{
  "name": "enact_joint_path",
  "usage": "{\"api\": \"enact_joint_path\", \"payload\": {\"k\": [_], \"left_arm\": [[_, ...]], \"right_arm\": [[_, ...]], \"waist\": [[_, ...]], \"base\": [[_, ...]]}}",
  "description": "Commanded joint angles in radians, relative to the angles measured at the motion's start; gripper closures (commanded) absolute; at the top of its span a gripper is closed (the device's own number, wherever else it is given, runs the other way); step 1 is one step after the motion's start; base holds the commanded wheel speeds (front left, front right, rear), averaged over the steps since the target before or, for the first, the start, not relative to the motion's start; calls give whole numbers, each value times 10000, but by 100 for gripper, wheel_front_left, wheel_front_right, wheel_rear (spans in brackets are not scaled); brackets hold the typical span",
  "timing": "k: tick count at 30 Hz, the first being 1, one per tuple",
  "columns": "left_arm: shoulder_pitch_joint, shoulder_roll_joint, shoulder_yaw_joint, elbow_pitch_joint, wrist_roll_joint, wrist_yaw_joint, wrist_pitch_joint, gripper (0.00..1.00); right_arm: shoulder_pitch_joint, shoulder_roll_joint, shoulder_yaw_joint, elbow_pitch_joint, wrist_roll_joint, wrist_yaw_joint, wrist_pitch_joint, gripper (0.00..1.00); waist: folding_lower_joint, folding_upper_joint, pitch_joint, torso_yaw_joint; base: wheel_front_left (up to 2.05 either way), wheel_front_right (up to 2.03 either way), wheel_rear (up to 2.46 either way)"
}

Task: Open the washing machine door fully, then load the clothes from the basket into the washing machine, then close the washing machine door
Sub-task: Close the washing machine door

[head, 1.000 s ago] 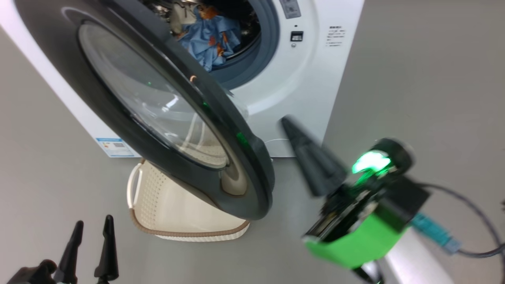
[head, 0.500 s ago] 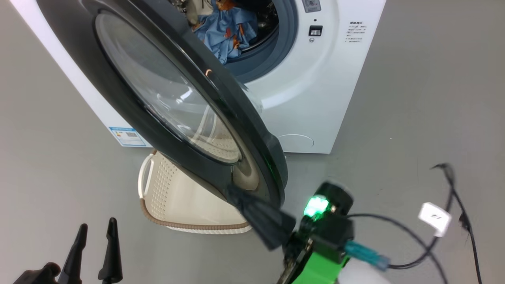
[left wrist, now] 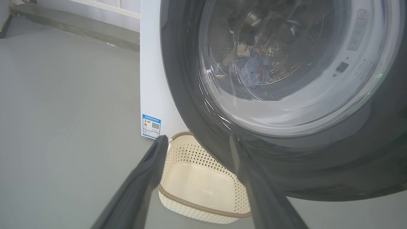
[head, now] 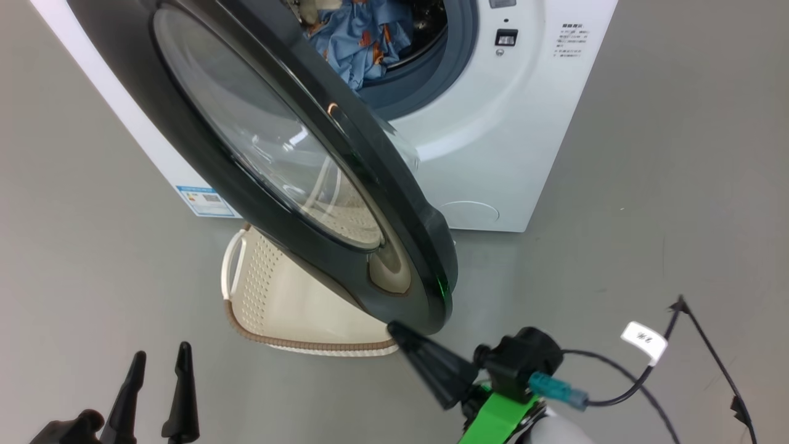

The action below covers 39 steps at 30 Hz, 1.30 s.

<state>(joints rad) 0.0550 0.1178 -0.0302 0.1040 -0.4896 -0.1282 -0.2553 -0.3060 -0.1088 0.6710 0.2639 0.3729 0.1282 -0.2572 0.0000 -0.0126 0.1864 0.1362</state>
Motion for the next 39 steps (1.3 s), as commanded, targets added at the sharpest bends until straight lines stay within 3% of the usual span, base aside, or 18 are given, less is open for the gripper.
{"api": "enact_joint_path", "payload": {"k": [1,16,28,39], "left_arm": [[-390,164,312,-169,-50,-25,-65,0],[-1033,217,121,-360,-91,-25,-65,0],[-1993,94,-292,-591,-228,-25,-65,0],[-2542,-42,-515,-735,-259,-25,-65,0]], "right_arm": [[-26,231,-93,-156,77,25,-46,100],[-1119,312,-2022,-39,-101,25,-46,100],[-3163,205,-3837,653,-176,25,-46,100],[-4591,-84,-4903,1237,-308,25,-46,100]], "waist": [[0,0,68,16],[0,0,962,80],[0,0,2099,679],[0,0,2656,1124]], "base": [[0,0,0],[0,0,0],[0,0,0],[0,0,0]]}}
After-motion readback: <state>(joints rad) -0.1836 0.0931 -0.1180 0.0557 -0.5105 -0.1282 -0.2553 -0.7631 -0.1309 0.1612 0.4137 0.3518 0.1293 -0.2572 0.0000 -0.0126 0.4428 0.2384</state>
